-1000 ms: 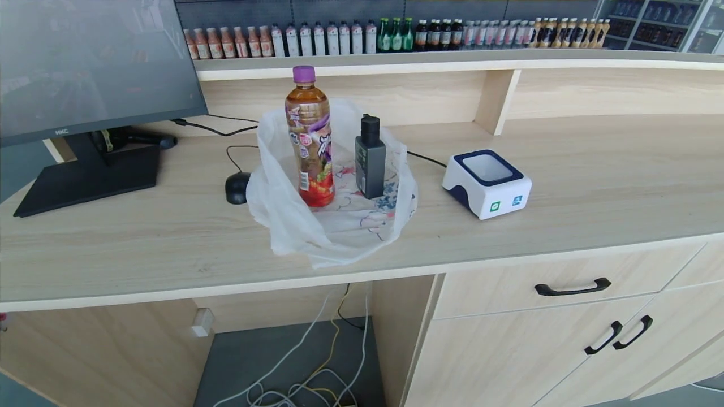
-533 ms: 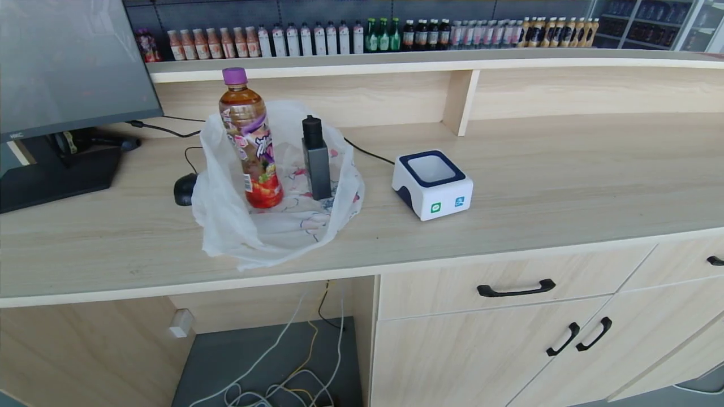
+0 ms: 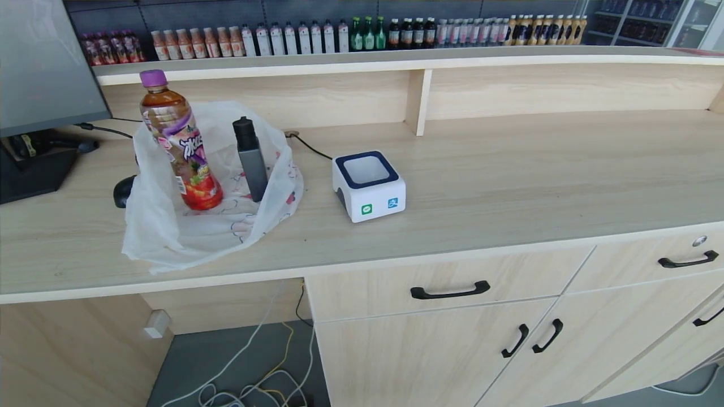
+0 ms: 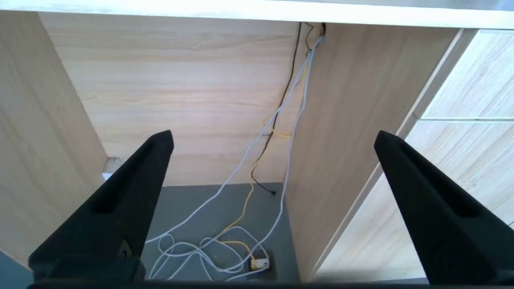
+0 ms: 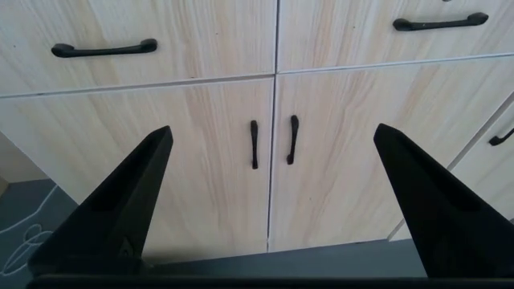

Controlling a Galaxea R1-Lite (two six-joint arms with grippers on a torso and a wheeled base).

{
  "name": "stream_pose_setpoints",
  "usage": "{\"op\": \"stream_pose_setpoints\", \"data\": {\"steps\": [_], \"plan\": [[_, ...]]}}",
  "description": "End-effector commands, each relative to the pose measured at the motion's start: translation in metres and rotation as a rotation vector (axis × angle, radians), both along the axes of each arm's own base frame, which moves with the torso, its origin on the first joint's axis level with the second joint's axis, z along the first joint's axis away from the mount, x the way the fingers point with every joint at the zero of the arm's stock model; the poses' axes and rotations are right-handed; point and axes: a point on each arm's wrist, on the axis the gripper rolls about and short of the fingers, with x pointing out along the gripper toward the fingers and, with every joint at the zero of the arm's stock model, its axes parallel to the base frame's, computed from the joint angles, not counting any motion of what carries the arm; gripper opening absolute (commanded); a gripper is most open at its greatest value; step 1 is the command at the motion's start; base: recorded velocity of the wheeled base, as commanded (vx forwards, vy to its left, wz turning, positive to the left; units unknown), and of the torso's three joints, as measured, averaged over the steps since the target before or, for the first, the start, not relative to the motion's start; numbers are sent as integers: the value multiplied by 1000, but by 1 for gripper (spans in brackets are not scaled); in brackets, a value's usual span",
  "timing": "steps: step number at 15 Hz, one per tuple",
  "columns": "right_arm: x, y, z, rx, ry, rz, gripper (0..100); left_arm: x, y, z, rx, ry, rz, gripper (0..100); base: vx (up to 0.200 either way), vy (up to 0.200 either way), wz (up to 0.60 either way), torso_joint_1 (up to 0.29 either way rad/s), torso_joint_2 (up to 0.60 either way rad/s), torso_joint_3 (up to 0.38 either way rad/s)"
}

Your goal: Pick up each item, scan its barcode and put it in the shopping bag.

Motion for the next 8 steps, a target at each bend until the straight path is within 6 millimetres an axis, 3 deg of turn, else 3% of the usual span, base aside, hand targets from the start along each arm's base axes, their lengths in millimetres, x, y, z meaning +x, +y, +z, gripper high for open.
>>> {"op": "stream_pose_setpoints", "data": {"steps": [1, 8], "plan": [[0, 0, 0, -1, 2, 0, 100, 0, 0, 0, 0, -1, 0, 100, 0, 0, 0, 0, 0, 0], [0, 0, 0, -1, 2, 0, 100, 0, 0, 0, 0, -1, 0, 100, 0, 0, 0, 0, 0, 0]]}}
